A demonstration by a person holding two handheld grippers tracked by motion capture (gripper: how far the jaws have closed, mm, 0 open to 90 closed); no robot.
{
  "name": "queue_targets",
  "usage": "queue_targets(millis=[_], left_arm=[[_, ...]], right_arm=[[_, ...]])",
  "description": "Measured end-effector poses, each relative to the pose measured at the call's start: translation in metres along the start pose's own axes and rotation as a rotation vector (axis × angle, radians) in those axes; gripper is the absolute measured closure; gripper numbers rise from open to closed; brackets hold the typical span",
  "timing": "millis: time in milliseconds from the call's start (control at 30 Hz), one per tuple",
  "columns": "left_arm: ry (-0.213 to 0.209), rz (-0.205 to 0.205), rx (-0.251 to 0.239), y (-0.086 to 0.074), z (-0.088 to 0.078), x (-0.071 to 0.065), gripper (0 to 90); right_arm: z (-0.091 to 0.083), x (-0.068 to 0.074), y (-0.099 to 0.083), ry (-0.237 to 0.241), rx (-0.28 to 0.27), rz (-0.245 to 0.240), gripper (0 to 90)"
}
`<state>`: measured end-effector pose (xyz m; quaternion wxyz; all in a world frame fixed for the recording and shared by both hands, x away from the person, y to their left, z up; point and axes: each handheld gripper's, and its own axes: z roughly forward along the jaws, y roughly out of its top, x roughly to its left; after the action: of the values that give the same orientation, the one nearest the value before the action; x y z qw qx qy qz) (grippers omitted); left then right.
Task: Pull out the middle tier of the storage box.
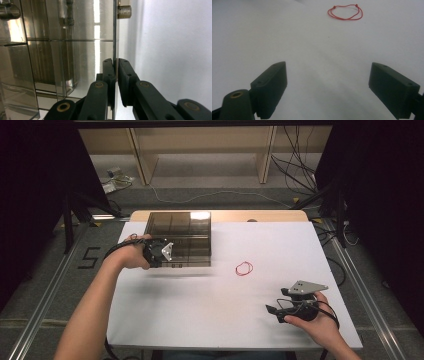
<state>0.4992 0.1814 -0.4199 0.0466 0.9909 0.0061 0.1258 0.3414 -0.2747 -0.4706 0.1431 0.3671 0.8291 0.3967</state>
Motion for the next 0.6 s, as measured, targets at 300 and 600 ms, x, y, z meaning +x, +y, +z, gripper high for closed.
queue_targets(millis=[300, 600], left_arm=[[0.001, 0.004, 0.002, -0.0009, 0.0017, -0.0004, 84.4], [0.001, 0.002, -0.012, -0.0024, 0.0031, -0.0003, 84.2]], right_arm=[[0.0002, 0.0001, -0.0002, 0.002, 0.004, 0.002, 15.9], [0.0001, -0.0001, -0.0002, 0.000, 0.002, -0.001, 15.9]])
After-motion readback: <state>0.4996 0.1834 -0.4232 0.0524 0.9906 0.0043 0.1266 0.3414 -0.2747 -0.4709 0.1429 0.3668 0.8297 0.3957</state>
